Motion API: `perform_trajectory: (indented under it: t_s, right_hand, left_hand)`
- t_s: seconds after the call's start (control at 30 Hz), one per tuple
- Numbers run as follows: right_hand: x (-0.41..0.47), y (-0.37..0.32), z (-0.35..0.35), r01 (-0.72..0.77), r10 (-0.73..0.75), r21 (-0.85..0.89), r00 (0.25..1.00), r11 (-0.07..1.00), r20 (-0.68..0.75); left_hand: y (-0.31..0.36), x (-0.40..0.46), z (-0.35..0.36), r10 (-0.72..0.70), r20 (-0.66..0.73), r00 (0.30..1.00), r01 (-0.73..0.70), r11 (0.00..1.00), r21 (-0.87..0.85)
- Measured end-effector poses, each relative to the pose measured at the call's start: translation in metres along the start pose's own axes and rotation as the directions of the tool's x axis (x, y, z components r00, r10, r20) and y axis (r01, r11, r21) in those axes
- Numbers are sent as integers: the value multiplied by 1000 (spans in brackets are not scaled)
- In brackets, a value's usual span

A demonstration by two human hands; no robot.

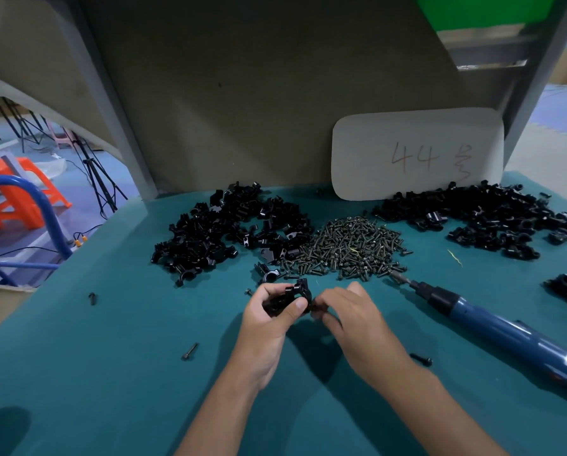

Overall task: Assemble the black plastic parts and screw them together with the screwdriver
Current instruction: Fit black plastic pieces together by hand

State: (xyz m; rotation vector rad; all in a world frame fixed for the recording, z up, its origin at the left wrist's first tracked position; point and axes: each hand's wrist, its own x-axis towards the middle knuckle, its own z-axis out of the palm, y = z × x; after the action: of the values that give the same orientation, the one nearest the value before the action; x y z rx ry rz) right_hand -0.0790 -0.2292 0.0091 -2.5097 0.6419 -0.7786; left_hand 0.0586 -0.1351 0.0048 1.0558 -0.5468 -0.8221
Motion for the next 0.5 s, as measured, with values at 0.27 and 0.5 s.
perform_trajectory:
  t_s: [0.27, 0.5]
  right_hand:
    - [1, 1, 3, -72, 77, 101, 996, 992, -47]
    - [-1, -4, 2, 114, -130, -125, 982, 986, -136]
  left_hand:
    - [-3, 2, -3, 29, -13, 999, -27, 992, 124]
    - [-3, 1, -1, -42, -46, 998, 41, 999, -4]
